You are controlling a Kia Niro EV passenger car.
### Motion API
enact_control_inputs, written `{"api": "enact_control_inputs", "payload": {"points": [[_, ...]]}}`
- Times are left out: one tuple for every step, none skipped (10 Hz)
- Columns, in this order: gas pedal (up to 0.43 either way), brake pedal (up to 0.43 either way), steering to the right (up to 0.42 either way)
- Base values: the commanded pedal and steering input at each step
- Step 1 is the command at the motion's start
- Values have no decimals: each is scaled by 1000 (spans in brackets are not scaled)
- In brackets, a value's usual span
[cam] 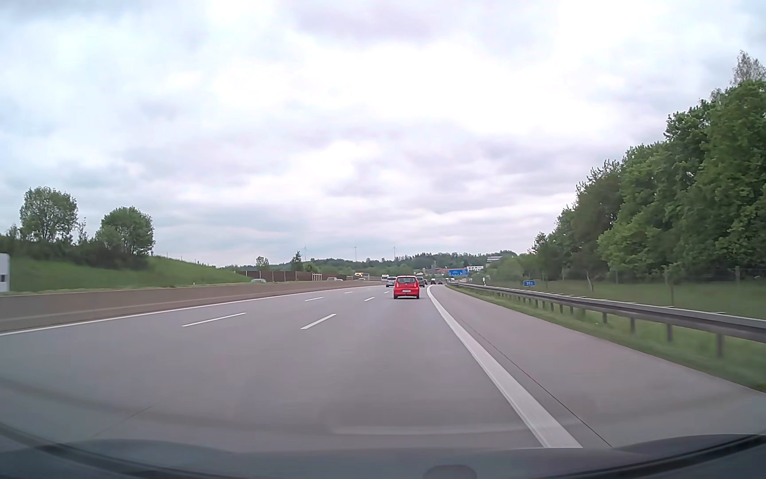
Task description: Follow the waypoints while adhering to traffic rules and regulations
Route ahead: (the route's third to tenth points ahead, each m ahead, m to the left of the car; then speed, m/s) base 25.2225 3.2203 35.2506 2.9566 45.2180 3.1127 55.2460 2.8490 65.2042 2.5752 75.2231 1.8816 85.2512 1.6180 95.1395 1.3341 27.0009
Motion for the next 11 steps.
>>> {"api": "enact_control_inputs", "payload": {"points": [[130,0,0],[130,0,0],[130,0,0],[130,0,1],[130,0,1],[130,0,1],[130,0,1],[130,0,2],[130,0,2],[138,0,3],[150,0,2]]}}
